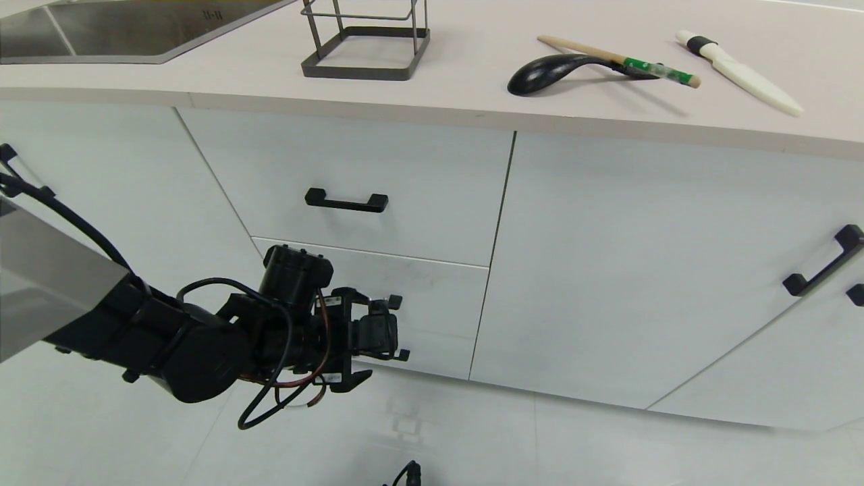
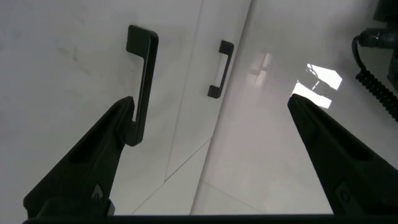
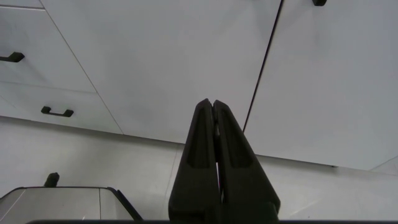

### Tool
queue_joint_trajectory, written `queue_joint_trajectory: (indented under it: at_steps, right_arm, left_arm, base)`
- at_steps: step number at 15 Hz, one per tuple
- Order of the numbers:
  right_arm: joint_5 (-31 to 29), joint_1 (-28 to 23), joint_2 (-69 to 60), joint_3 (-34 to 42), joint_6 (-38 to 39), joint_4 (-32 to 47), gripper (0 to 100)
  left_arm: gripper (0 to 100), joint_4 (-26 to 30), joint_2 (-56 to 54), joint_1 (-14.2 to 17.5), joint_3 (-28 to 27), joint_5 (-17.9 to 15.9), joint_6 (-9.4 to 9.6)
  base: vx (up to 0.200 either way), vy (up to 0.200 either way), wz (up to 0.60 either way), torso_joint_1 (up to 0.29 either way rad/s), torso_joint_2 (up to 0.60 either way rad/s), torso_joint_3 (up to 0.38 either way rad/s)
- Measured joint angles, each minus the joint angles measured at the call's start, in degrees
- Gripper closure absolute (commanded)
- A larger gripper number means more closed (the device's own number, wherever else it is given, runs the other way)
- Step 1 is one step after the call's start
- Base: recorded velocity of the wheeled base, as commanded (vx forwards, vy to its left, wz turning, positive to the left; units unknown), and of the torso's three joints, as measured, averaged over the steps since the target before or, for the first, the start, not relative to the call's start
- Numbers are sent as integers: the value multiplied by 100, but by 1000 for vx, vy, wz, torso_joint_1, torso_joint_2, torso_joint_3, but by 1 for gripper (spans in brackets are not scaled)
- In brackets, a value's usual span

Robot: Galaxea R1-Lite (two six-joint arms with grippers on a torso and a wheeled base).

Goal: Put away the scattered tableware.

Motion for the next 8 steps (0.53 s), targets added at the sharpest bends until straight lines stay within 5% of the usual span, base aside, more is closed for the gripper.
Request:
queue_joint_trajectory:
  at_steps: [8]
  right_arm:
    - [0, 0, 0, 0, 0, -2, 100]
  left_arm:
    - [0, -66, 429, 72, -355, -2, 0]
  base:
    - [0, 0, 0, 0, 0, 0]
